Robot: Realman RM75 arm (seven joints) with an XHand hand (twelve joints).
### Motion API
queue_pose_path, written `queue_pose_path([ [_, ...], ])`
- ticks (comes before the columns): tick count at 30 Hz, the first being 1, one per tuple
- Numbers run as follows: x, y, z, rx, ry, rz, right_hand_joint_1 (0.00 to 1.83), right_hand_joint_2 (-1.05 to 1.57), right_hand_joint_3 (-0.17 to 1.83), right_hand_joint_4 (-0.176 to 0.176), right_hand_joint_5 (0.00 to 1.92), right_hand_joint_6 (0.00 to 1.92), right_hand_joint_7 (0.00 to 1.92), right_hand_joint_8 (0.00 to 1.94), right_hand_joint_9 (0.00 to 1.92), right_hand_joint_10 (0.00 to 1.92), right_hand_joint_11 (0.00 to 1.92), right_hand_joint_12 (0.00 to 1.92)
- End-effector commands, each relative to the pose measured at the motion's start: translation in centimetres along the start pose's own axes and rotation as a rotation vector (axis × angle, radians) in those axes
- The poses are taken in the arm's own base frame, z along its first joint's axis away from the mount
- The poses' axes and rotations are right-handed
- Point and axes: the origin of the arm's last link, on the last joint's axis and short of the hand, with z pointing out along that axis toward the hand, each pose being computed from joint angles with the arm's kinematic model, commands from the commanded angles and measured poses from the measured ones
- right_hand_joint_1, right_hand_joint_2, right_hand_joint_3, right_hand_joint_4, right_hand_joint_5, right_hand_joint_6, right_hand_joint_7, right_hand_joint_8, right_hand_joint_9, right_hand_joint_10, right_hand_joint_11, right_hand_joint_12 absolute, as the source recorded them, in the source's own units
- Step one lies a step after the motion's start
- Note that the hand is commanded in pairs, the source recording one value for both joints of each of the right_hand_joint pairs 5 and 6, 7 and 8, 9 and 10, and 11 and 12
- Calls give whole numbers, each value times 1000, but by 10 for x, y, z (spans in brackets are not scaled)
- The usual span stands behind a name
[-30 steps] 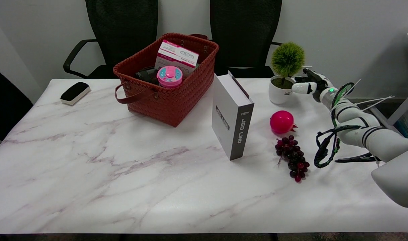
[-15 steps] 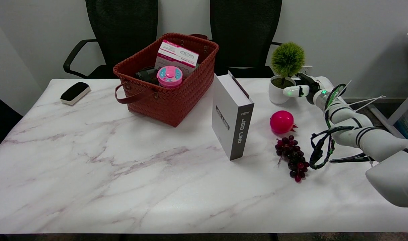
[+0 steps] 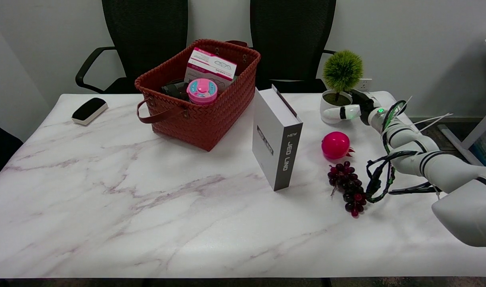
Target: Pick up the potted plant.
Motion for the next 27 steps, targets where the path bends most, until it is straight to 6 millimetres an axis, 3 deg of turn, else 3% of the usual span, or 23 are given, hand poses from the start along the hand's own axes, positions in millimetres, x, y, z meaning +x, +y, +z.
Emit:
queue_pose_path([
  [1,-6,4,0,-10,-9,5,1387,-6,627,0,143,143,409,409,398,398,252,252],
  [16,1,11,-3,-18,10,27,1399,103,705,0,195,195,403,403,398,398,327,327],
  [27,8,17,-7,-14,28,51,1385,265,703,0,310,310,415,415,566,566,384,384],
])
